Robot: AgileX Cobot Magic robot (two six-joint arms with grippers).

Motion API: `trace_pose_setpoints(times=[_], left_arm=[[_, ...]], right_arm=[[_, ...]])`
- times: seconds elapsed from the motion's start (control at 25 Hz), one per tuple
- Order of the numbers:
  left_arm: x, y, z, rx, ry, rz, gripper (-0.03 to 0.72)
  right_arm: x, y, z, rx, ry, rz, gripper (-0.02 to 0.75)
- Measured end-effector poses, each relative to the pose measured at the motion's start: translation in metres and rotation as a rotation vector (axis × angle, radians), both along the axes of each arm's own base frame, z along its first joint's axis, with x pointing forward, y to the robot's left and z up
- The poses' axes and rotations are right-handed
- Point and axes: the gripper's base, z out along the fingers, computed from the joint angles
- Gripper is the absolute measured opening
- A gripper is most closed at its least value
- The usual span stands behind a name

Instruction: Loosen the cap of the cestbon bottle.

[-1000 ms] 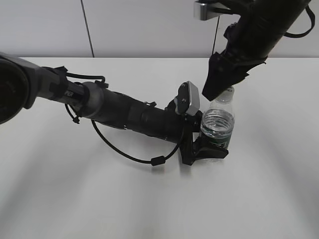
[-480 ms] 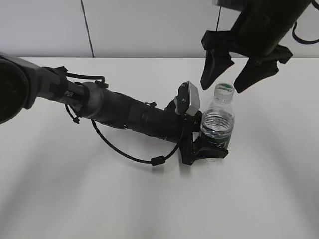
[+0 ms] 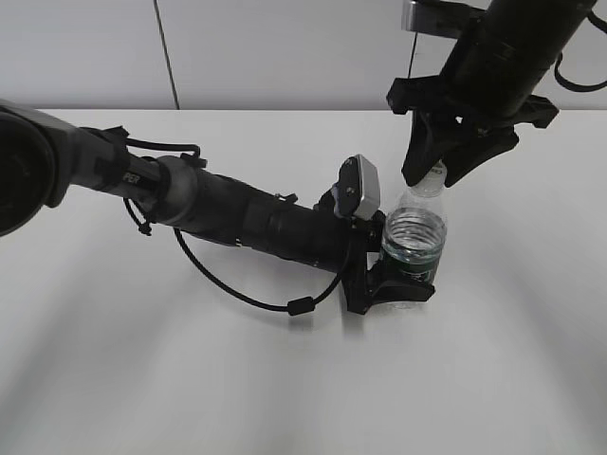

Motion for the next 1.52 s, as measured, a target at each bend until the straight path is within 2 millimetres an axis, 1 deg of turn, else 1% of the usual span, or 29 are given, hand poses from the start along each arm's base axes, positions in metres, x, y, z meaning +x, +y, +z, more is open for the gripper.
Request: trace_pose_setpoints(times=[0.12,0.2,0.44,0.52,0.6,0.64,0.68,0.76,0.84,0.88,0.92,1.0,1.08,1.24,1.36,1.52], left_arm=[[0.0,0.0,0.0,0.0,0.0,0.0,0.504],[0.0,0.0,0.0,0.0,0.0,0.0,0.504],[0.0,0.0,0.0,0.001,-0.008,-0.008,0.503],[-0.001,0.0,0.0,0.0,-0.013,-0.011,0.503],[-0.001,0.0,0.0,0.0,-0.013,-0.013,0.503],[-0.001,0.0,0.0,-0.002,-0.014,-0.015,0.503],[-0.001,0.0,0.0,-0.001,-0.014,-0.015,0.503],[-0.001,0.0,0.0,-0.001,-0.008,-0.011,0.503],[-0.001,0.0,0.0,-0.001,-0.004,-0.009,0.503],[-0.001,0.0,0.0,-0.001,-0.003,-0.008,0.503],[-0.001,0.0,0.0,-0.001,-0.003,-0.008,0.503],[-0.001,0.0,0.0,-0.001,-0.002,-0.008,0.503],[-0.001,0.0,0.0,-0.001,-0.002,-0.007,0.503],[0.0,0.0,0.0,0.0,-0.003,-0.007,0.503],[0.0,0.0,0.0,0.0,-0.002,-0.006,0.503],[0.0,0.0,0.0,0.0,-0.001,-0.006,0.503]], right_arm=[[0.0,0.0,0.0,-0.003,-0.021,0.063,0.303],[0.0,0.0,0.0,-0.01,-0.06,0.175,0.303],[0.0,0.0,0.0,-0.041,-0.265,0.786,0.303],[-0.001,0.001,0.0,-0.039,-0.295,0.872,0.303],[-0.001,0.001,0.0,-0.031,-0.3,0.881,0.303],[-0.001,0.002,0.001,-0.025,-0.298,0.872,0.312],[-0.001,0.002,0.001,-0.024,-0.294,0.857,0.342],[-0.001,0.003,0.001,-0.004,-0.282,0.809,0.46],[-0.002,0.005,0.003,0.018,-0.267,0.727,0.58],[-0.001,0.005,0.005,0.023,-0.263,0.683,0.622],[-0.001,0.005,0.007,0.026,-0.26,0.627,0.639],[-0.002,0.005,0.014,0.035,-0.261,0.511,0.652],[-0.002,0.004,0.02,0.054,-0.236,0.346,0.652],[-0.002,0.004,0.022,0.093,-0.111,-0.005,0.643],[-0.002,0.002,0.022,0.085,-0.075,-0.102,0.599],[-0.004,-0.001,0.014,0.03,-0.012,-0.098,0.564]])
